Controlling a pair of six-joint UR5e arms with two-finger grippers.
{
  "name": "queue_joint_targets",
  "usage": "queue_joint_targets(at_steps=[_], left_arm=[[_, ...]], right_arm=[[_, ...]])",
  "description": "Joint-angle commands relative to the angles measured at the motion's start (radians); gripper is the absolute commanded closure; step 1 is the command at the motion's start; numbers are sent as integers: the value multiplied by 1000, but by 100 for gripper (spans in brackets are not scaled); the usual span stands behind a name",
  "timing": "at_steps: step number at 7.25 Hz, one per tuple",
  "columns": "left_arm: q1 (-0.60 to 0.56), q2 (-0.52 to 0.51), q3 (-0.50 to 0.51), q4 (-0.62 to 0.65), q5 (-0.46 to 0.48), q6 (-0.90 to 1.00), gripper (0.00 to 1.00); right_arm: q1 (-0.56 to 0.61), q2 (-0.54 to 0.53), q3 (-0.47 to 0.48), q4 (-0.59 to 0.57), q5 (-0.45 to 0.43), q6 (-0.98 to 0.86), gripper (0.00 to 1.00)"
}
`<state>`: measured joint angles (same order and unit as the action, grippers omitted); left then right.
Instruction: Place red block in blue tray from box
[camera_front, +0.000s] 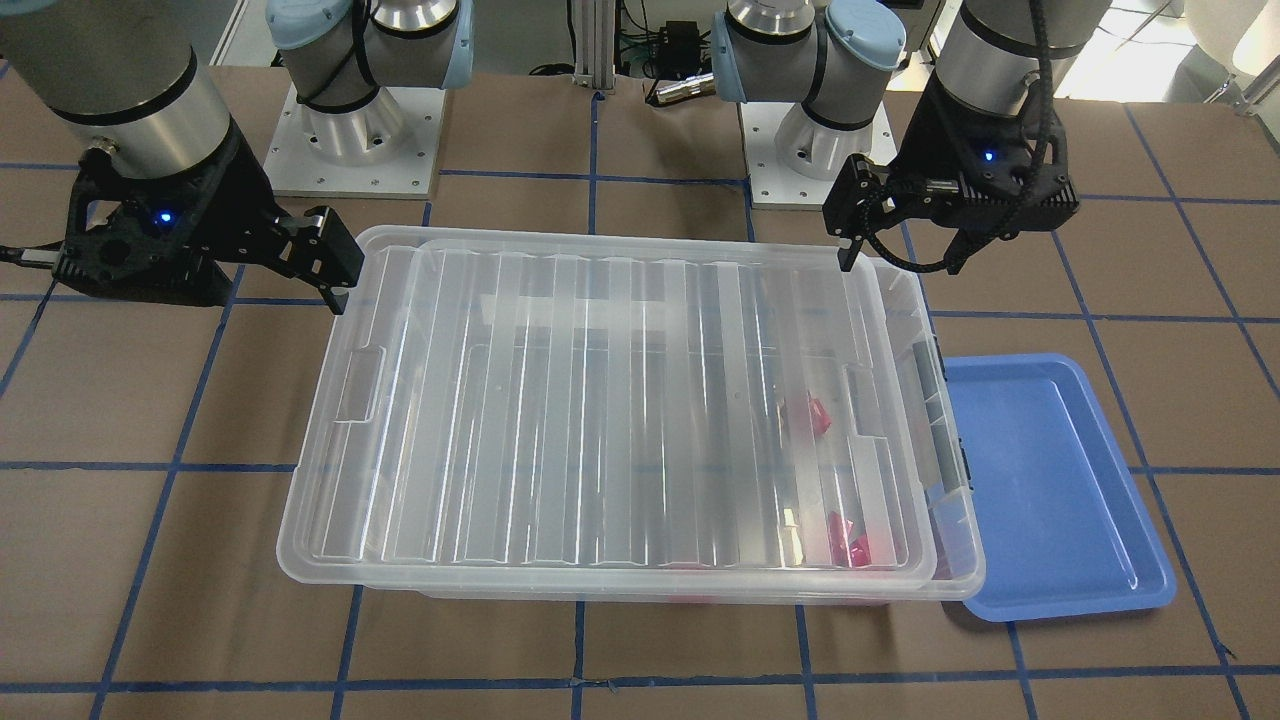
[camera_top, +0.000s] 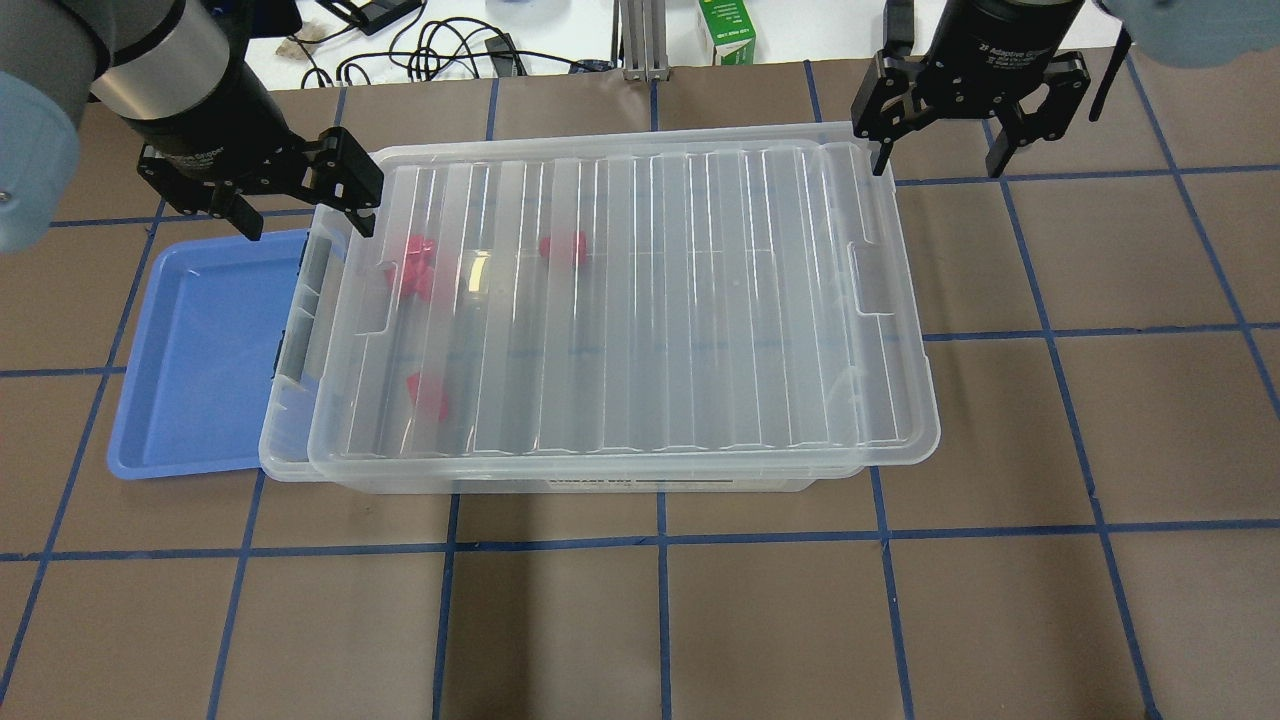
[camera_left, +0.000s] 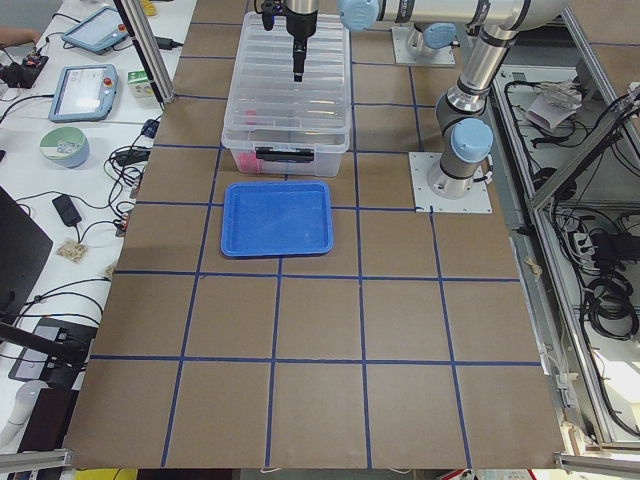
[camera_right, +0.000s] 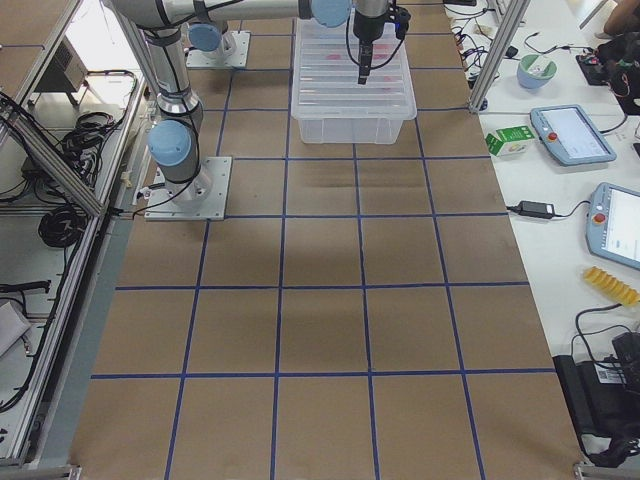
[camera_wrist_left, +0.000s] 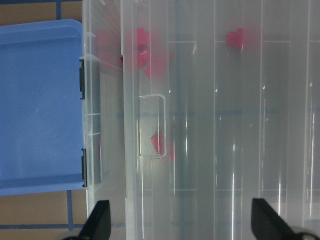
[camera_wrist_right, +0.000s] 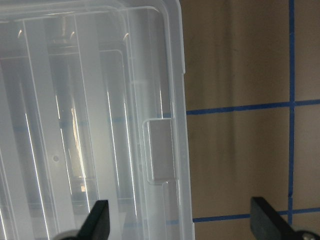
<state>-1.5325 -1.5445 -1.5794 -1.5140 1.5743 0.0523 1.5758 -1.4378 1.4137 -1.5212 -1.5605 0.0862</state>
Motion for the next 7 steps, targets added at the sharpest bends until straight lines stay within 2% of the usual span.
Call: queue_joint_targets(at_steps=[1, 2, 3, 4, 5, 7], left_arm=[[0, 1, -1, 0, 0, 0, 0], [0, 3, -4, 0, 3, 1, 0], [0, 1, -4, 0, 0, 0, 0], [0, 1, -4, 2, 0, 0, 0], [0, 3, -4, 0, 1, 0, 0], [0, 4, -4, 2, 3, 1, 0]], right_arm=[[0, 11, 124, -107, -1, -6, 0], [-3, 17, 205, -178, -16, -50, 0], [-4, 25, 258, -256, -82, -52, 0], [-4, 28, 281, -270, -104, -48, 1], [-4, 31, 290, -269, -145, -57, 11], [-4, 46, 292, -270, -181, -57, 9]])
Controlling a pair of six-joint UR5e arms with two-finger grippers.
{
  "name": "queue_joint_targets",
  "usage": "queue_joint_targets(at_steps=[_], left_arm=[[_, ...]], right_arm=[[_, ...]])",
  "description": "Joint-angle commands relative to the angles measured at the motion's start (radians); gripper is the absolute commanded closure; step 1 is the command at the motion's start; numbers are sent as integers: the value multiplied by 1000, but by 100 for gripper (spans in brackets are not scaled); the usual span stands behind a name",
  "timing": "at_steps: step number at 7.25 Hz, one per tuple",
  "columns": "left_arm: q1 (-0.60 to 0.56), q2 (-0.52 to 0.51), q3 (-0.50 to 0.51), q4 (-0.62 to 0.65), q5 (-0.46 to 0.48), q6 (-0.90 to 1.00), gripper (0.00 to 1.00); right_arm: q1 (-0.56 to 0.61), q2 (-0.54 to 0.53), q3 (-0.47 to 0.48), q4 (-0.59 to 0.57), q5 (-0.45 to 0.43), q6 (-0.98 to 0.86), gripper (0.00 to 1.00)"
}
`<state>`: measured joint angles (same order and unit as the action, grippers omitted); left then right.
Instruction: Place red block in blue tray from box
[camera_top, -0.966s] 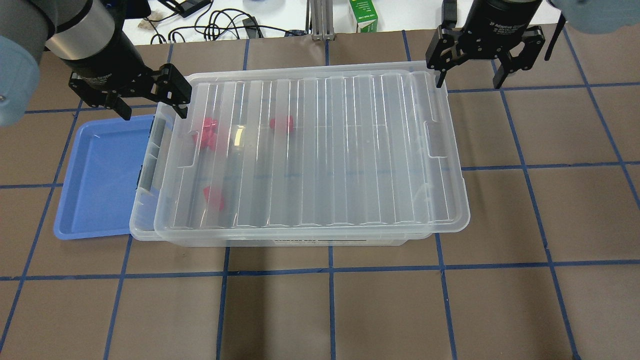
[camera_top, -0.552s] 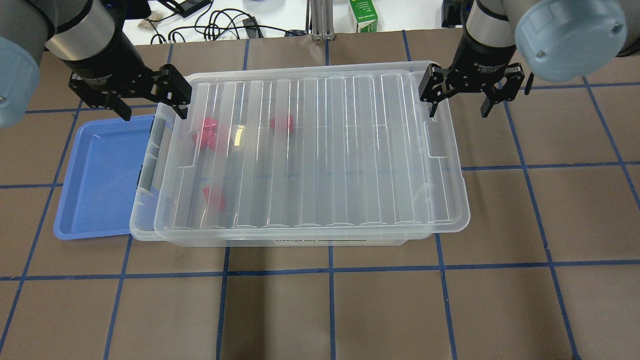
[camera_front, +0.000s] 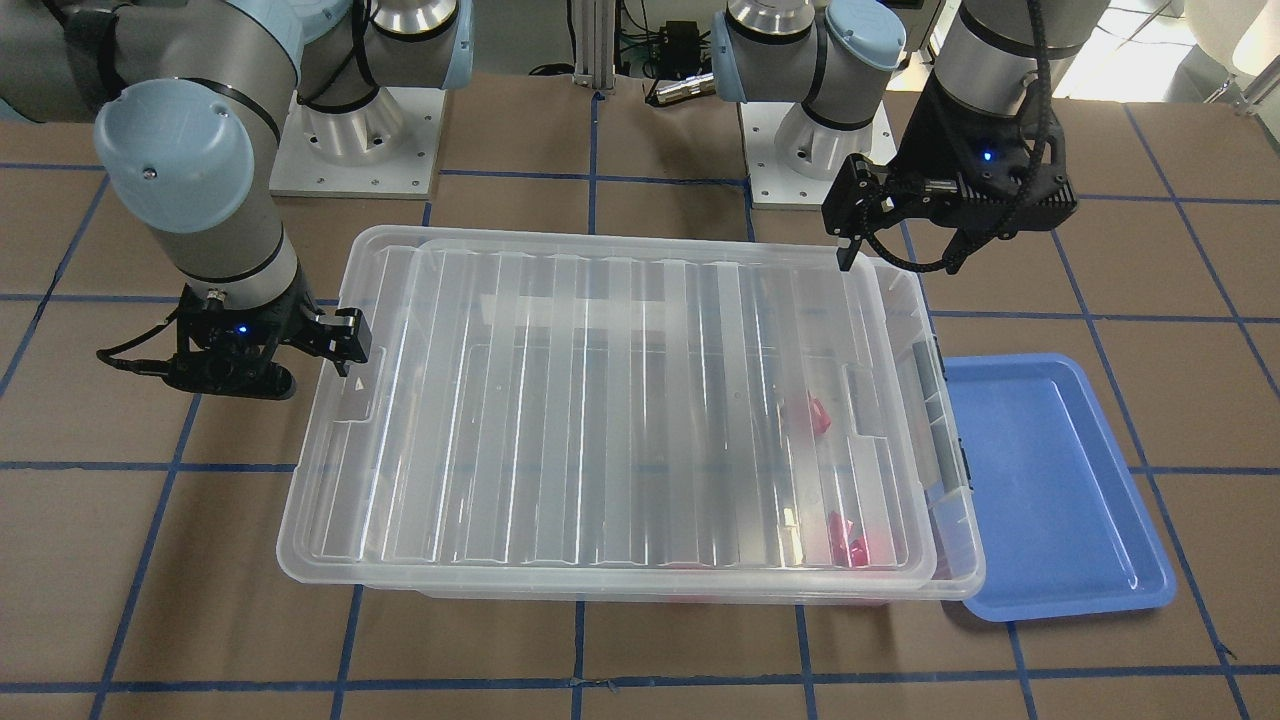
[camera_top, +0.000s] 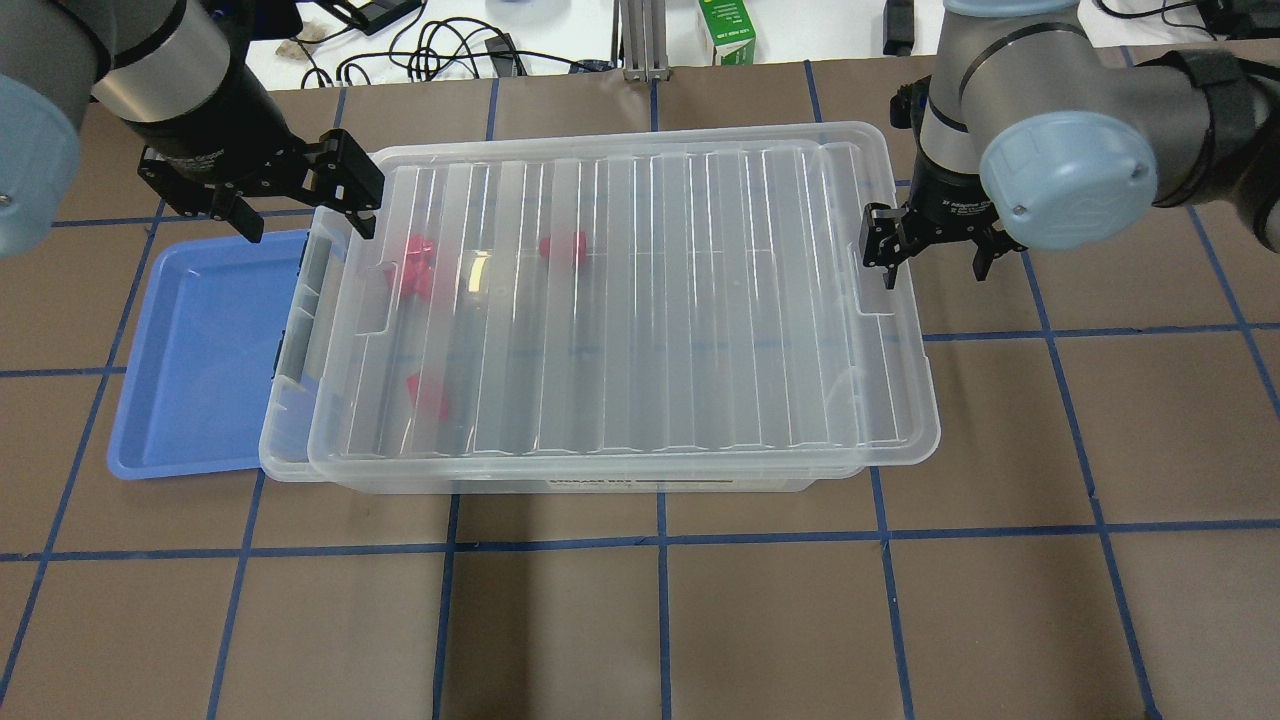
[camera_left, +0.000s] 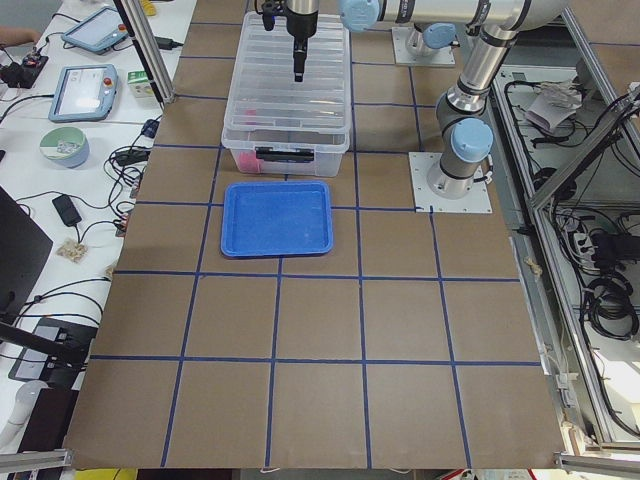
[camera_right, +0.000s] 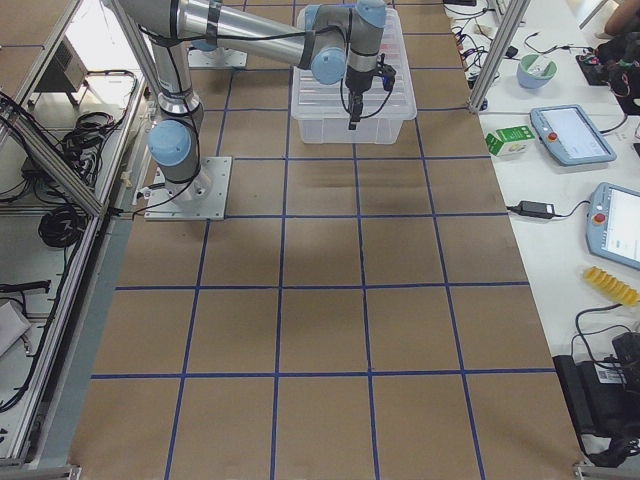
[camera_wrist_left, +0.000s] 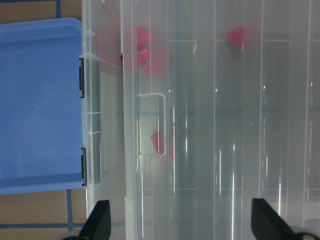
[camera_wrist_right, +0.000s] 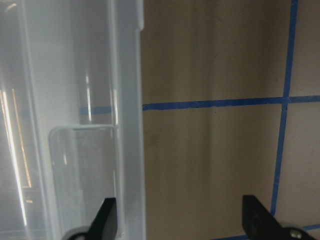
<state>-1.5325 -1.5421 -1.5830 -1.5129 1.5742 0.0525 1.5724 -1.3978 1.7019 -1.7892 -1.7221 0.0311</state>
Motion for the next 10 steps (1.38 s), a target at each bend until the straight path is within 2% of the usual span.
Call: queue_joint_targets(at_steps=[1, 4, 6, 7, 10], left_arm=[[0, 0, 0, 0, 0, 0, 0], [0, 0, 0, 0, 1, 0, 0], [0, 2, 0, 0, 0, 1, 0], [0, 3, 0, -1, 1, 1, 0], [0, 2, 0, 0, 0, 1, 0]], right_arm=[[-9, 8, 1, -4, -19, -13, 9], [-63, 6, 4, -4, -21, -28, 5], [-132, -1, 4, -2, -37, -69, 6], [-167, -3, 4, -1, -75, -95, 7], [-245, -9, -4, 5, -80, -143, 8]])
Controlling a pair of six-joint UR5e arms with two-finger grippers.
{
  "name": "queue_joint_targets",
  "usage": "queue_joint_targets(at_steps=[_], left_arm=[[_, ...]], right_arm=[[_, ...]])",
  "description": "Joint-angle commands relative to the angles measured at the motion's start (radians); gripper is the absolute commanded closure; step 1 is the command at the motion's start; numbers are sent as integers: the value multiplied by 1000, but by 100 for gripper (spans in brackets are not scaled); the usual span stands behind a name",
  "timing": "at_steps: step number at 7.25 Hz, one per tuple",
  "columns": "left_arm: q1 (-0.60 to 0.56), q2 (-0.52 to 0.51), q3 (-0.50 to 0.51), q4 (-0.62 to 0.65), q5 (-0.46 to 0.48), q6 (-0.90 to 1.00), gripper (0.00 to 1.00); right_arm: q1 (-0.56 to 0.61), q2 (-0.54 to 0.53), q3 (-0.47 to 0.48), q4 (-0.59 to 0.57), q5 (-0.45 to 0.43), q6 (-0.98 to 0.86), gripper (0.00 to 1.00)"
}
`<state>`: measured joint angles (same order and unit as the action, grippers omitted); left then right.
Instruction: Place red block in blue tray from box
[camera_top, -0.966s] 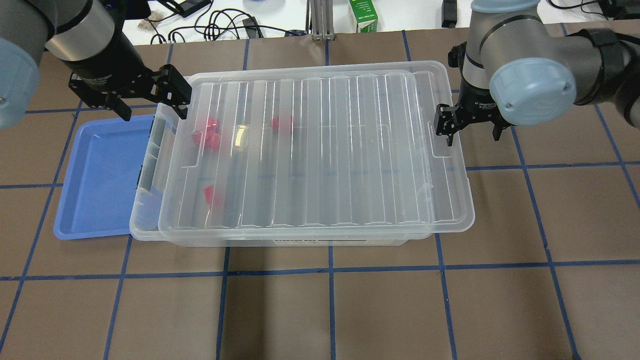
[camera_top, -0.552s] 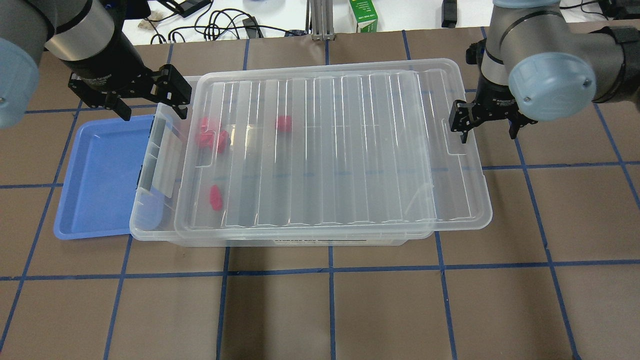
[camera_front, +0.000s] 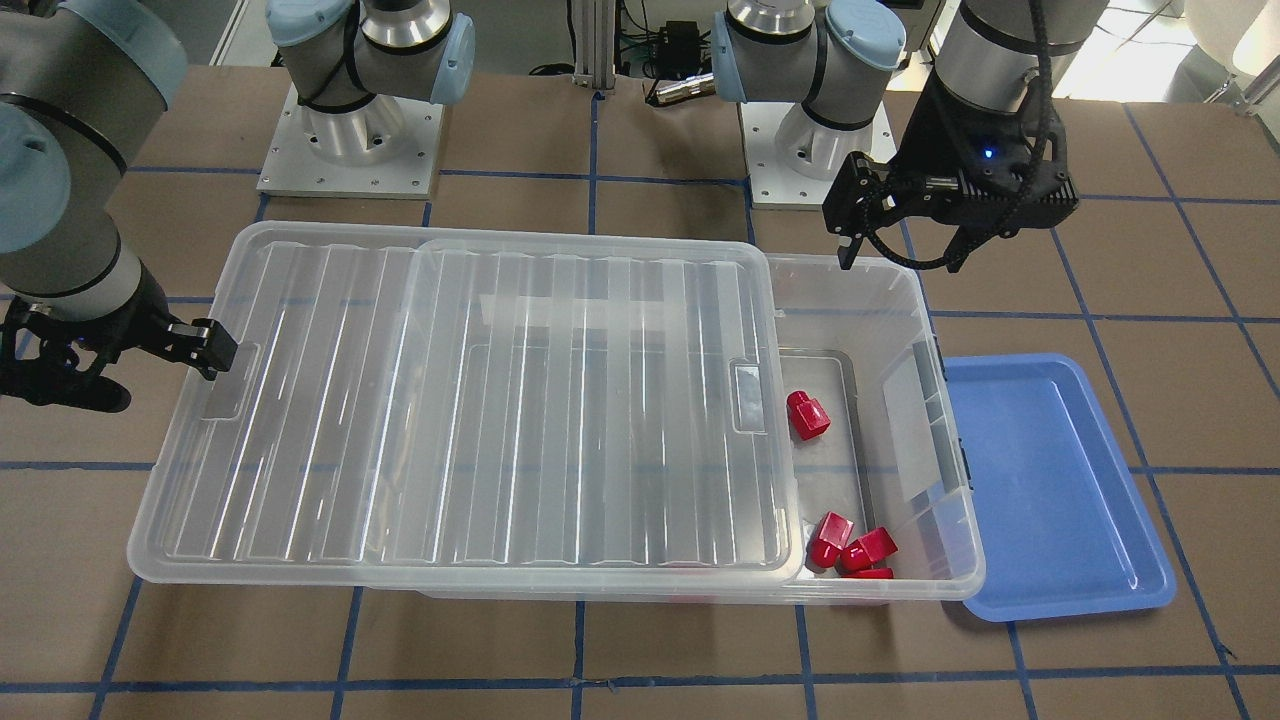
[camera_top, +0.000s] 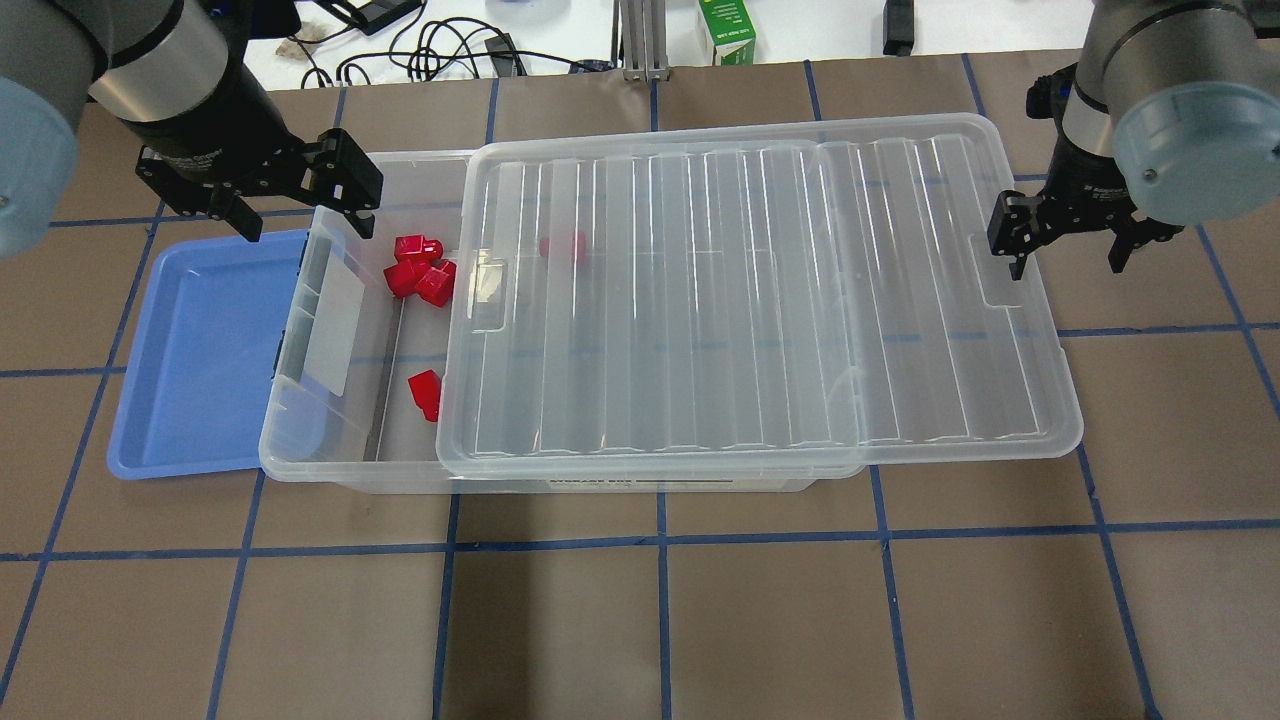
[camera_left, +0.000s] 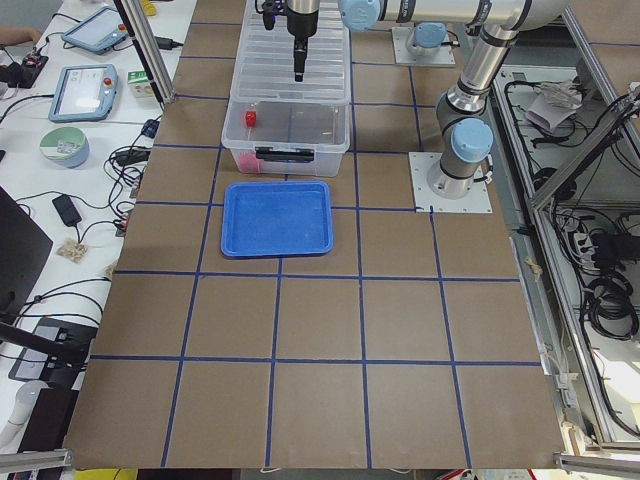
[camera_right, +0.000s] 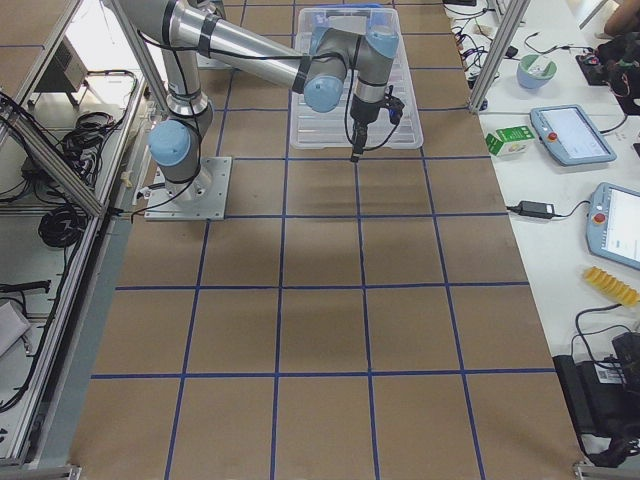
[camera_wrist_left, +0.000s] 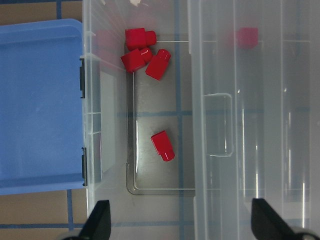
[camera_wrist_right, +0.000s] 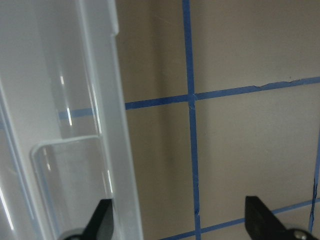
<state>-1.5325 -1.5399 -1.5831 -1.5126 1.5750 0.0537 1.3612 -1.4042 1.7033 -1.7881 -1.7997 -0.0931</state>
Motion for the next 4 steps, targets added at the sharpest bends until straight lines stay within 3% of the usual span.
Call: queue_joint_targets(at_steps=[1, 4], left_arm=[[0, 0, 0, 0, 0, 0, 0], [0, 4, -3, -3, 6, 2, 0]], right_arm=[[-45, -2, -5, 7, -4, -48, 8], [-56, -7, -8, 12, -43, -53, 6]])
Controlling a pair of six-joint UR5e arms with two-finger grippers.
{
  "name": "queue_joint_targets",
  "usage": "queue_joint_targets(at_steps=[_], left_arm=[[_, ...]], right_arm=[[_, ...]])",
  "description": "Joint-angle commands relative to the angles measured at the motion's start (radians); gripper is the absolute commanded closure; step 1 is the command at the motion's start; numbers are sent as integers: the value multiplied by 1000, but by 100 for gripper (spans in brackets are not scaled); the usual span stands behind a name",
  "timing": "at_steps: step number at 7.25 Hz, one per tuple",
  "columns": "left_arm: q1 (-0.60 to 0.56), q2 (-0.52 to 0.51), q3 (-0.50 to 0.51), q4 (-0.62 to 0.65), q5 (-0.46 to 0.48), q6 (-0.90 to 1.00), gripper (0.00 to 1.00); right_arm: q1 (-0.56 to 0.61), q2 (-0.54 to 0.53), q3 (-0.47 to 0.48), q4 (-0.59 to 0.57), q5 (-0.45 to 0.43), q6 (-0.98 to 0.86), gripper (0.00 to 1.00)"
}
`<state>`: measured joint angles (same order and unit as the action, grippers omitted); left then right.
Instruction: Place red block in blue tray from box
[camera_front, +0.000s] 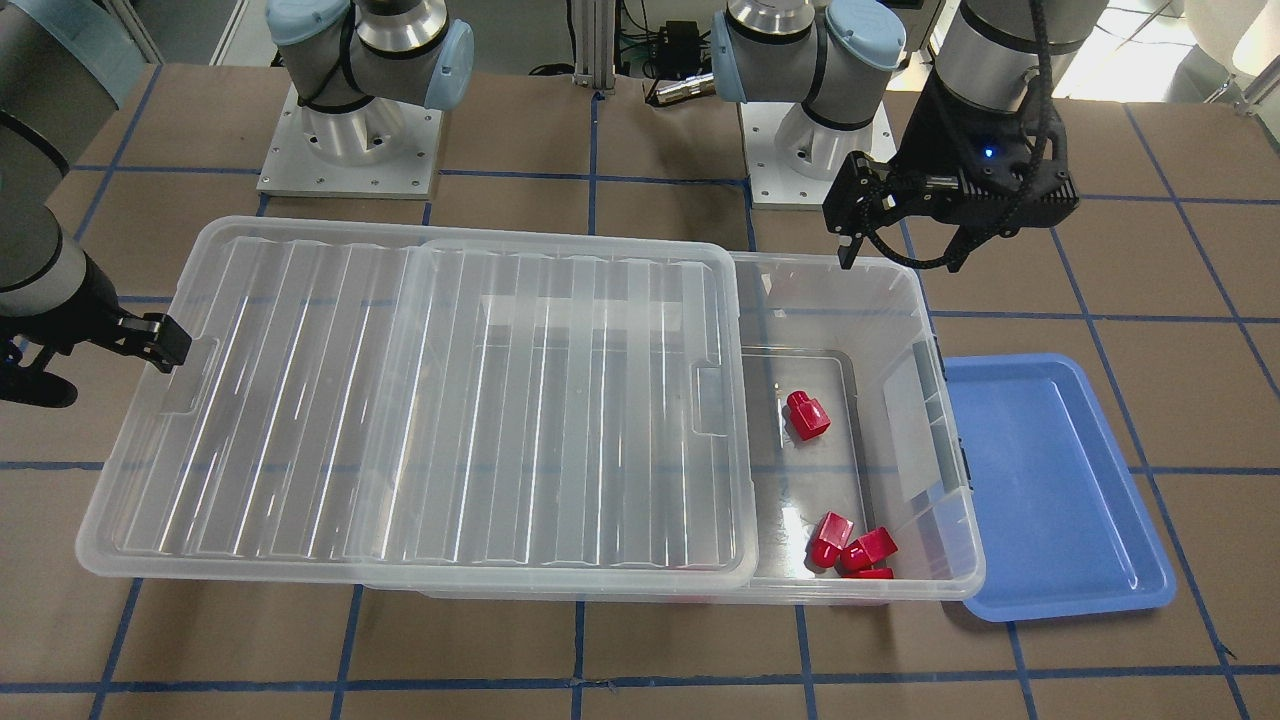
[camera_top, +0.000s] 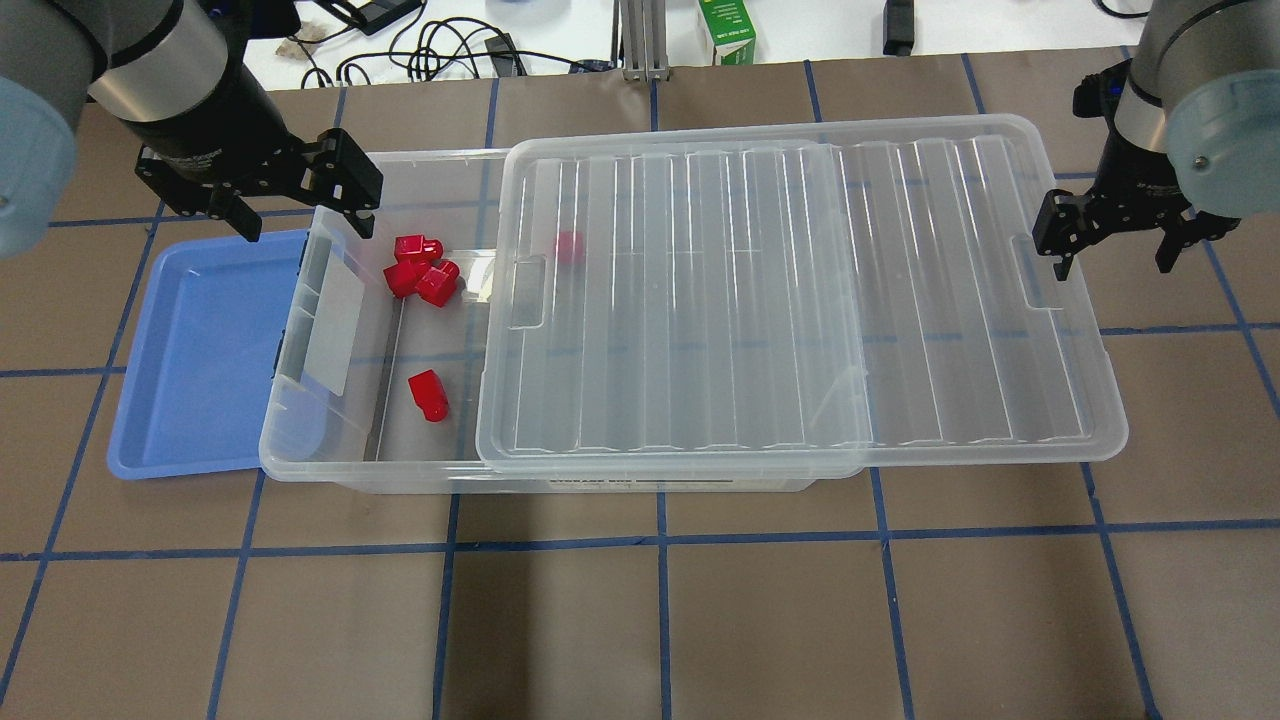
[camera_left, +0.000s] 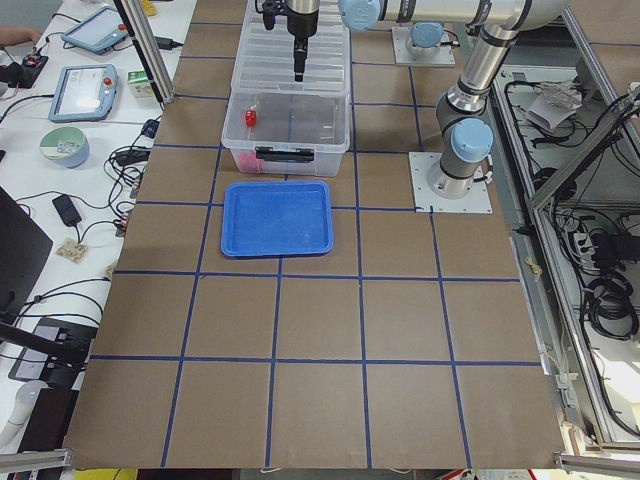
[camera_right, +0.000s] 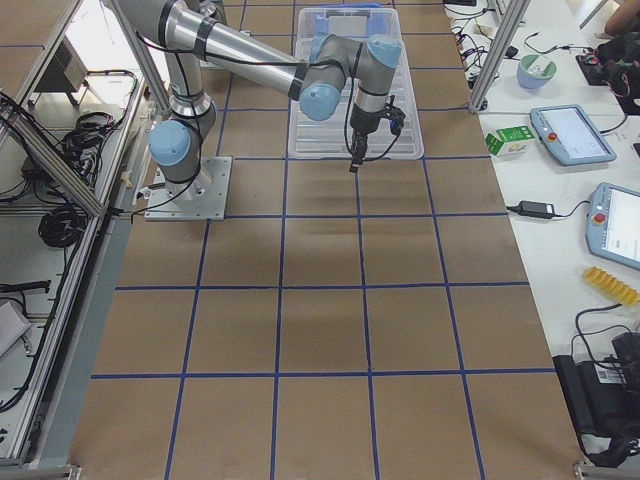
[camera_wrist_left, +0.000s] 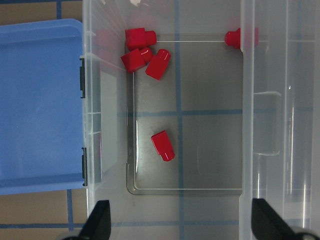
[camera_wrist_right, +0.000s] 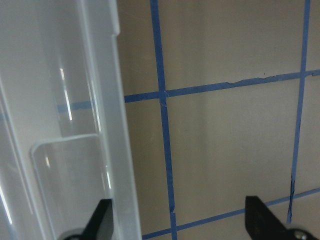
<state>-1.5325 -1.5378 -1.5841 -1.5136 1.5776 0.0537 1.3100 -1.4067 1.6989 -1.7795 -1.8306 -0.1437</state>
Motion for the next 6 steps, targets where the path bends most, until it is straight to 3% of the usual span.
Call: queue_joint_targets(at_steps=[1, 3, 5, 6], left_arm=[[0, -13, 0, 4, 4, -3, 0], [2, -54, -16, 36, -8, -59, 0], [-3, -100, -43, 99, -10, -105, 0], [-6, -117, -121, 128, -7, -180, 0]], right_arm=[[-2, -17, -7, 6, -10, -2, 0], [44, -40, -49, 20, 48, -42, 0], [180, -61, -198, 159, 70, -2, 0], [225, -67, -246, 232, 106, 37, 0]])
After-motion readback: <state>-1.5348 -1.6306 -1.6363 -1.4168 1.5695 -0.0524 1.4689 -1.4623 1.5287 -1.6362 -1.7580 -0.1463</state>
